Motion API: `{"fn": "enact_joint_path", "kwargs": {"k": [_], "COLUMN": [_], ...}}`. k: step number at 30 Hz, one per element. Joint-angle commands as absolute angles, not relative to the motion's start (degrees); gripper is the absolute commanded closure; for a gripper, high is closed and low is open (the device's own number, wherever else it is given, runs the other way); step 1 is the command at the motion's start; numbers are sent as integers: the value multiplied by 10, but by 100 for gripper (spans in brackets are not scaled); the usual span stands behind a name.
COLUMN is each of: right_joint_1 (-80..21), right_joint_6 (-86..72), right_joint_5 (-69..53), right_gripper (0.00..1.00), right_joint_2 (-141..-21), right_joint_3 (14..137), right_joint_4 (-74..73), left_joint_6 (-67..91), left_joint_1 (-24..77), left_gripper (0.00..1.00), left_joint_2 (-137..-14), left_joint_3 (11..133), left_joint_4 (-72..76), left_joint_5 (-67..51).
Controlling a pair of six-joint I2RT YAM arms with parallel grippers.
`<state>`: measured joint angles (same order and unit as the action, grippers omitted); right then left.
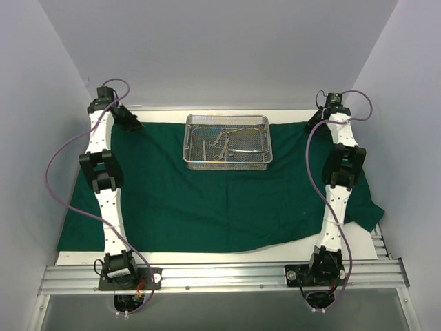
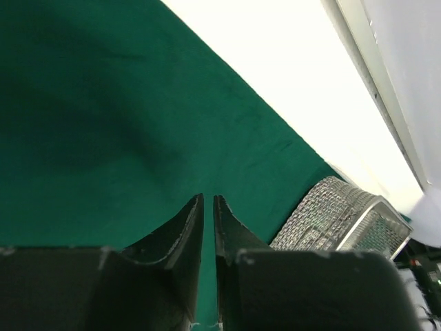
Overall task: Open and lay out the surgical kit
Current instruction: Smooth out the surgical kit at the center of the board.
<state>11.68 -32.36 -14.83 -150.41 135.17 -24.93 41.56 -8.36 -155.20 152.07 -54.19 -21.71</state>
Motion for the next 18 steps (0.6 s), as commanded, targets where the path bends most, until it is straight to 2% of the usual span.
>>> {"fn": "enact_joint_path", "kwargs": {"k": [1, 4, 10, 16, 18], "right_joint_1": [109, 119, 126, 127, 124], "right_joint_6": [-298, -287, -250, -250, -251], "right_joint_5": [-144, -127, -102, -101, -99], "right_gripper": [86, 77, 68, 68, 71], "right_joint_2": [-1422, -1392, -1347, -1331, -1337], "right_joint_3": [1371, 1357, 1262, 1165, 1149], "right_joint_4": [-300, -317, -332, -301, -288], "left_joint_6": [320, 305, 280, 279, 284], "left_joint_1": [-95, -108, -113, -112, -111], "left_gripper": [80, 80, 81, 81, 81], "left_joint_2": [-1454, -1433, -1429, -1455, -1460], "left_joint_3": [1499, 1439, 1380, 1369, 1364], "left_joint_4": [-591, -606, -611, -603, -586], "left_joint_5": [-144, -123, -107, -134, -141]}}
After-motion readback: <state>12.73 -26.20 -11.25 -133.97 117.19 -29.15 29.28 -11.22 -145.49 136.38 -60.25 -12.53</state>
